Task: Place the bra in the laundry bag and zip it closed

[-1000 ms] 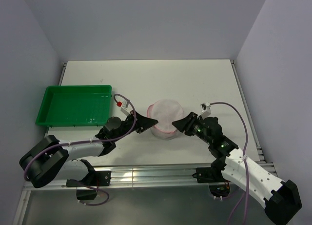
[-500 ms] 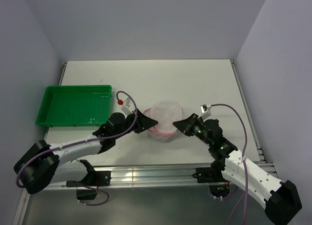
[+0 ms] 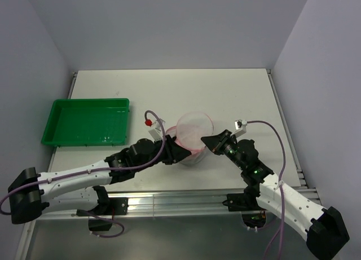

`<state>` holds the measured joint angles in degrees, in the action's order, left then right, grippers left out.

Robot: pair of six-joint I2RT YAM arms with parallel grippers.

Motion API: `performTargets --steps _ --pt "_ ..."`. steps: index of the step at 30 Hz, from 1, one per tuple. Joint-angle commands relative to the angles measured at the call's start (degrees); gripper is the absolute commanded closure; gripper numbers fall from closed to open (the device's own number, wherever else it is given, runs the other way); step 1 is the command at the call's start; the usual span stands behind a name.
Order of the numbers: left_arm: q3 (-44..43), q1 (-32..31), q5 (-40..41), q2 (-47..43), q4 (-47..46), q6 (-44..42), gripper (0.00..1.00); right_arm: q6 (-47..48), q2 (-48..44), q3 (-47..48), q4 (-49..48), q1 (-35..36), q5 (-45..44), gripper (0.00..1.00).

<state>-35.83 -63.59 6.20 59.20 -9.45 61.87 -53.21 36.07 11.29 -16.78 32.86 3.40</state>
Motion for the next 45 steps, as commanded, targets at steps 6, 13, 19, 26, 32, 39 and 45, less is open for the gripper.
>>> performTargets --steps 6,13,19,26,32,39,45 --pt "1.73 -4.96 4.08 7.59 -14.0 6.24 0.58 1.35 0.57 -0.48 -5.9 0.01 -1.91 1.0" --pt "1.91 -5.31 5.14 12.95 -21.21 9.5 0.49 1.35 1.54 -1.18 -7.75 0.1 -1.64 1.0" --pt "1.3 -5.23 7.25 16.74 -22.28 9.94 0.52 1.26 -0.22 -2.15 -8.1 0.1 -1.64 1.0" --pt "-0.46 -5.23 12.08 16.39 -16.66 6.6 0.51 1.35 -0.75 -2.24 -7.66 0.18 -1.64 1.0" --pt "-1.86 -4.96 12.52 17.17 -15.0 5.38 0.51 0.74 -0.57 -2.94 -8.98 0.18 -1.03 1.0" --pt "-3.62 -4.17 11.82 18.23 -13.93 3.97 0.51 1.61 -1.18 -2.68 -8.1 0.18 -0.85 1.0" --pt "-5.12 -3.82 10.41 20.16 -13.05 3.7 0.55 1.35 -2.24 -3.38 -8.36 0.1 -0.68 1.0"
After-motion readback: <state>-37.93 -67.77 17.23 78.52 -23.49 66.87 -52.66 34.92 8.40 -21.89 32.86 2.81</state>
